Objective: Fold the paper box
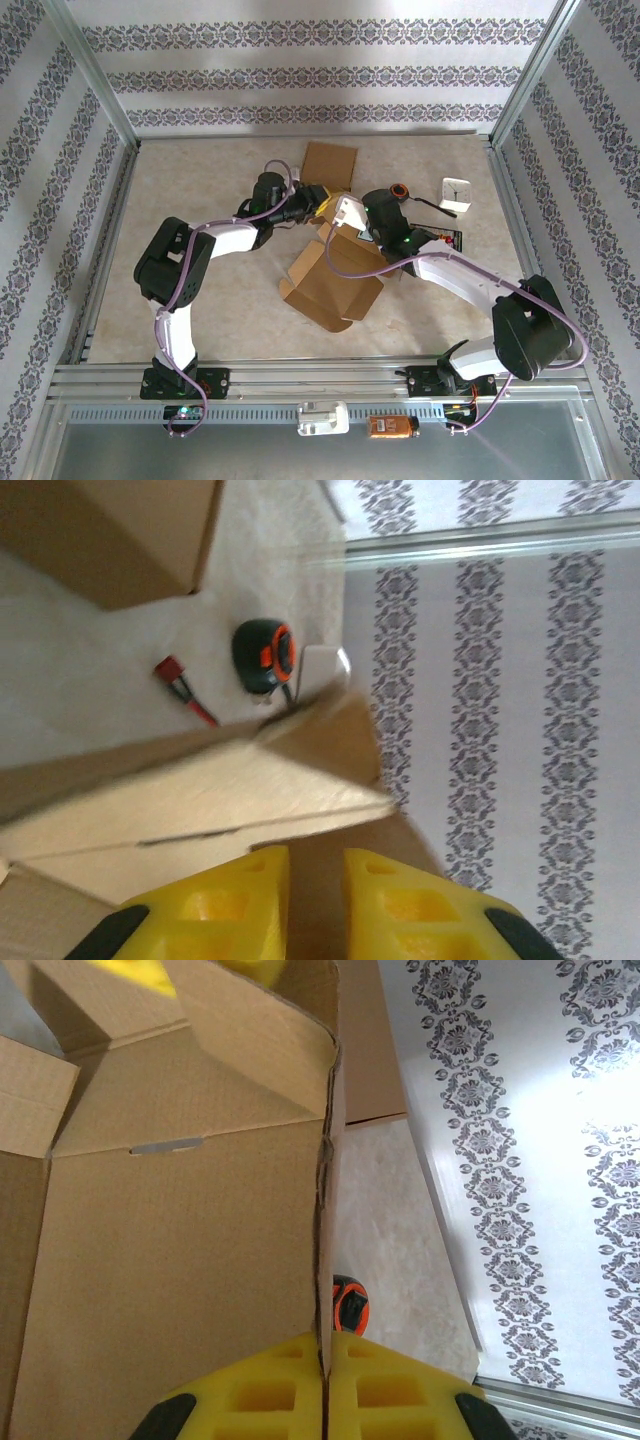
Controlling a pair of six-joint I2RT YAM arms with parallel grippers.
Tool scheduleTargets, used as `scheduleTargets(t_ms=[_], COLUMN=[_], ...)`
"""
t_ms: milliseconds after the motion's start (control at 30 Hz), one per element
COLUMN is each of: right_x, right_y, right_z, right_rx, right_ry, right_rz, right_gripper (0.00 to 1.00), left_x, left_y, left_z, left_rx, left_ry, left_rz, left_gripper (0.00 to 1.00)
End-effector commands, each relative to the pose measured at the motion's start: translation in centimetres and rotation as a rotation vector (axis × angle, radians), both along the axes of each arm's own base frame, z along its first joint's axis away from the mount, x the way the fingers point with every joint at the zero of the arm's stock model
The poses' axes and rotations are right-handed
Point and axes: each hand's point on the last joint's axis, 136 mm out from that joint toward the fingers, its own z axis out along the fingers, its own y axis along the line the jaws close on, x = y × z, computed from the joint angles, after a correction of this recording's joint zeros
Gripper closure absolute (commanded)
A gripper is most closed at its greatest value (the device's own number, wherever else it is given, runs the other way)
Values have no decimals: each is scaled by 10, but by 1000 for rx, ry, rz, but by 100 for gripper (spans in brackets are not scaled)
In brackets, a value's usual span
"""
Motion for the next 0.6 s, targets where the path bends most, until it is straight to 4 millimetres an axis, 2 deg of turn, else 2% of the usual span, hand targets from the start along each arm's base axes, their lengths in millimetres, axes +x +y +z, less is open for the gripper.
scheduleTargets(t_ms=[0,200,333,467,567], right_x=[0,-1,-3,-3,-3], right_y=[6,12,12,10,7], right_z=[-2,-1,-1,0,1], right_rx=[-1,15,10,0,-23], right_ry=[14,15,14,6,-13], right_rz=[4,26,33,31,28], right_gripper=[94,94,94,93,93], left_x=[-15,-23,-20,-20,-19], left_y=[-11,-41,-48,-39,-13], left_z=[13,7,8,13,20], left_rx=[19,-10,-22,33,146], left_ry=[-55,-55,-64,-120,-198], left_rz=[-44,-117,-122,-110,-52], left_gripper=[81,81,81,77,69])
